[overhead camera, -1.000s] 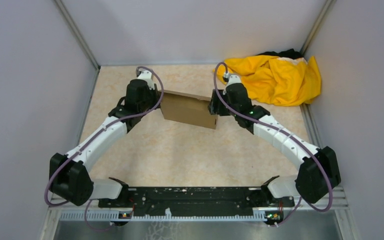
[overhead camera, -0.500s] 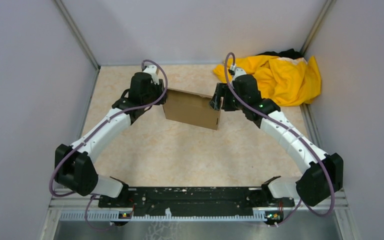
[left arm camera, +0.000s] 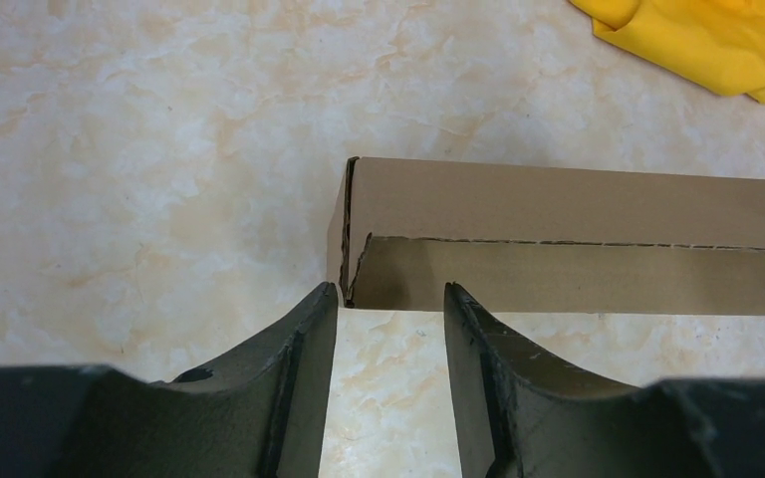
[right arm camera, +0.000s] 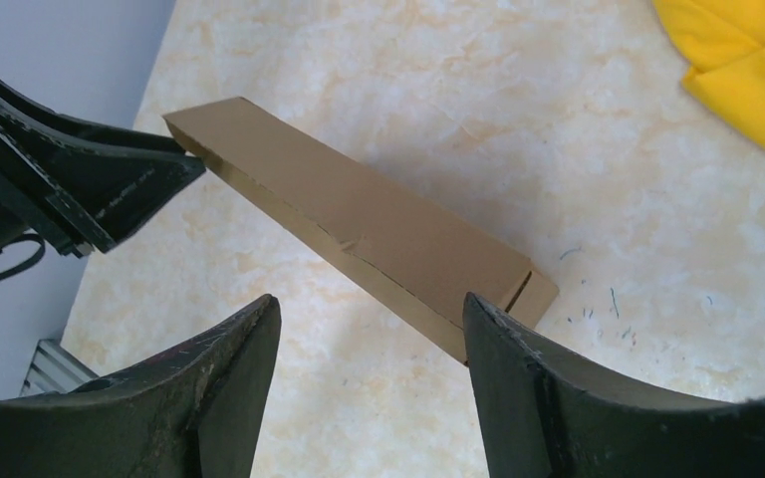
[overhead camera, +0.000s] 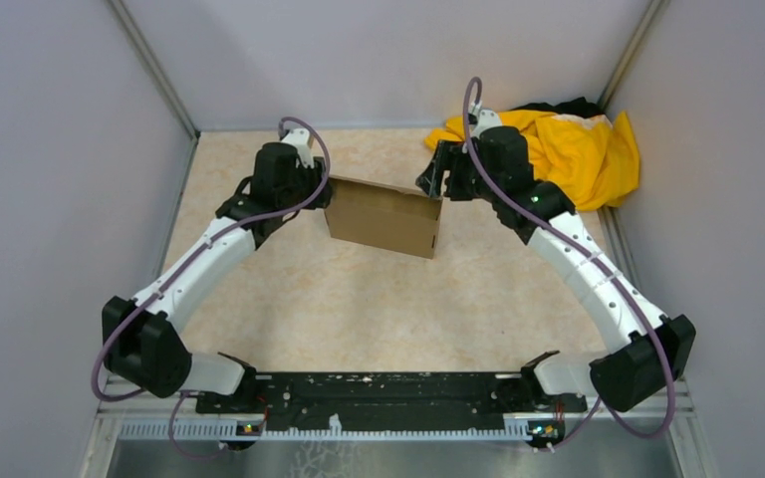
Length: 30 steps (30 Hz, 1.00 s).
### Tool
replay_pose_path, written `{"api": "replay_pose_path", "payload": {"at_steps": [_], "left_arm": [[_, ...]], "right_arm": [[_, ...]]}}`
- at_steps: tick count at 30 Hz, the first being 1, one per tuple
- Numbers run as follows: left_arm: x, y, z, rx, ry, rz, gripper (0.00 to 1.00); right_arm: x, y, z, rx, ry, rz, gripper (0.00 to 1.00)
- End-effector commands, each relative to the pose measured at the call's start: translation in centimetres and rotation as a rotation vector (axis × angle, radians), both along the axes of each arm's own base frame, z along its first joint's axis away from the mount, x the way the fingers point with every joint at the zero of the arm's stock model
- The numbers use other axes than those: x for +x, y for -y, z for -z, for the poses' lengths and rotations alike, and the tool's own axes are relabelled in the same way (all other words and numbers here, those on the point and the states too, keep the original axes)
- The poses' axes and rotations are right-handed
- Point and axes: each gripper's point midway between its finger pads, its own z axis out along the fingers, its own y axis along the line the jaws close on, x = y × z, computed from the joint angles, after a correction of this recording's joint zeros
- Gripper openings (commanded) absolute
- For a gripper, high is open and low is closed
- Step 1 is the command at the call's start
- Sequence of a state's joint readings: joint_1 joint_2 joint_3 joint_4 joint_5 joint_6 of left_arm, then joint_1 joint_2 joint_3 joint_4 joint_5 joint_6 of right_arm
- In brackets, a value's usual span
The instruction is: Fold the paper box
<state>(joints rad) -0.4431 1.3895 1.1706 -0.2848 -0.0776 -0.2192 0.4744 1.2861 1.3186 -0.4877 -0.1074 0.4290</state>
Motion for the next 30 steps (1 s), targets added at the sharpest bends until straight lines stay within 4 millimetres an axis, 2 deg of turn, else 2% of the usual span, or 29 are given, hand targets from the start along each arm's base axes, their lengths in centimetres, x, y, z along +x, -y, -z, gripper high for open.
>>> {"api": "replay_pose_path", "payload": {"at_steps": [1,4,6,7,10,12,14,18,23,30], "left_arm": [[-0.1,-0.2,-2.9,-0.017,0.061,0.0,0.51],[-0.3,-0.6,-3.4,-0.017,0.068,-0.005,0.51],[-0.5,-0.8,-4.1,-0.023,0.079,-0.007,0.48],[-0.7,-0.8,-4.6,-0.031,0.086,-0.004,0.45],[-1.1,-0.6,-6.5,-0.067,0.112,0.021,0.26],[-1.2,-0.3,-8.2,-0.087,0.132,0.036,0.18],[-1.1,0.0,-9.4,-0.101,0.147,0.046,0.15],[-0.7,1.6,-11.3,-0.152,0.164,0.11,0.16],[0.7,3.5,-10.9,-0.205,0.155,0.166,0.16],[2.2,4.6,-7.3,-0.23,0.105,0.186,0.13]], "right_arm": [[1.6,-0.3,-3.3,0.049,0.073,0.016,0.66],[2.4,-0.9,-3.1,0.062,0.066,0.02,0.62],[3.0,-1.3,-3.1,0.081,0.068,0.022,0.57],[3.2,-1.5,-3.1,0.088,0.068,0.022,0.53],[3.7,-2.0,-3.0,0.12,0.069,0.026,0.41],[4.1,-2.5,-3.2,0.151,0.074,0.02,0.35],[4.1,-3.0,-3.2,0.186,0.07,0.01,0.32],[4.0,-3.6,-3.5,0.274,0.069,0.017,0.31],[3.3,-3.9,-2.8,0.399,0.049,0.037,0.32],[2.5,-4.0,-1.2,0.54,0.018,0.068,0.32]]}}
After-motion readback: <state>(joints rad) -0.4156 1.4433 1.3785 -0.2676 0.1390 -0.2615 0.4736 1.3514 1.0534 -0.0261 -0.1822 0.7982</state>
